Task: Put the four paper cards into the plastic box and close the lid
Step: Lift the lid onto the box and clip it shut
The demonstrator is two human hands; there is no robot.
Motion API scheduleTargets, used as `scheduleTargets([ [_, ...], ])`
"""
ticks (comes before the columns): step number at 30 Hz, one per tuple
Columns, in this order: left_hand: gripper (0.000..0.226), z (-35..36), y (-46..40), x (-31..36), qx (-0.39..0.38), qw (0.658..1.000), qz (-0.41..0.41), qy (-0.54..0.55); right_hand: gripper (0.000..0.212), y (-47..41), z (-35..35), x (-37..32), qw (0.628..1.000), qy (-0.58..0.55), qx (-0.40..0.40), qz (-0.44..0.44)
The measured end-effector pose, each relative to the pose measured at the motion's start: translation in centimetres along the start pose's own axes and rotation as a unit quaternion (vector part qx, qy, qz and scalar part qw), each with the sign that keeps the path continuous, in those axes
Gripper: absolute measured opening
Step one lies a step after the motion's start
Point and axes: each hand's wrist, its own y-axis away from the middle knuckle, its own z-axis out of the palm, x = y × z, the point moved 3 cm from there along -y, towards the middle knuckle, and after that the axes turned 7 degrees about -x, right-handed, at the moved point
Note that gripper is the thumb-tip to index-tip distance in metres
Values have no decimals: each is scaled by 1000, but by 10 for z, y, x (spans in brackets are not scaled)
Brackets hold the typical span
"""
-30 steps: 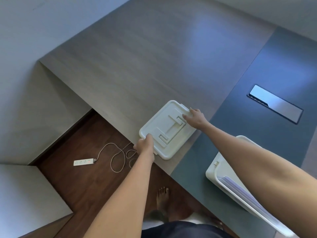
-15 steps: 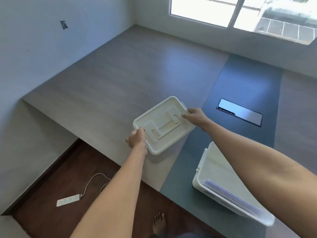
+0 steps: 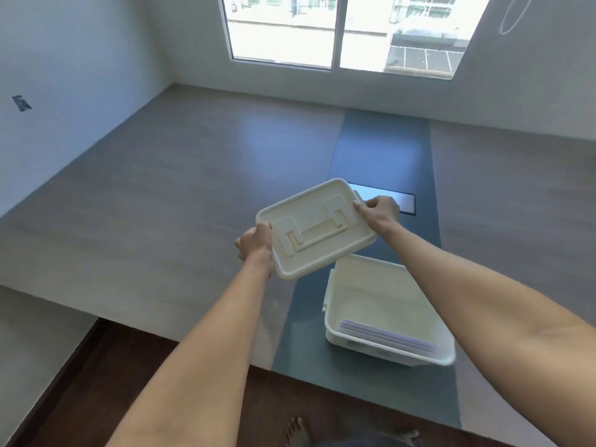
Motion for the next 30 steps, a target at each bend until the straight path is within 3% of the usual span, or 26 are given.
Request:
scheduleTargets([
  [4, 25, 32, 22, 5, -33, 998, 24, -40, 53, 15, -37, 33, 999, -9, 37, 36],
  [9, 8, 63, 40, 1, -75, 988, 84, -108, 32, 46, -67, 83, 994, -20, 43, 99],
  [14, 19, 85, 64, -13, -113, 980, 110, -123, 44, 82, -79, 128, 984, -50, 70, 153],
  [17, 24, 93, 67, -32, -132, 976, 99, -143, 35, 103, -80, 153, 978, -58, 91, 180],
  [20, 47, 92, 72, -50, -128, 978, 82, -142, 32, 122, -78, 166, 974, -59, 114, 187],
  [30, 40, 76, 85, -81, -147, 964, 118, -187, 31, 168, -63, 176, 967, -13, 200, 159],
])
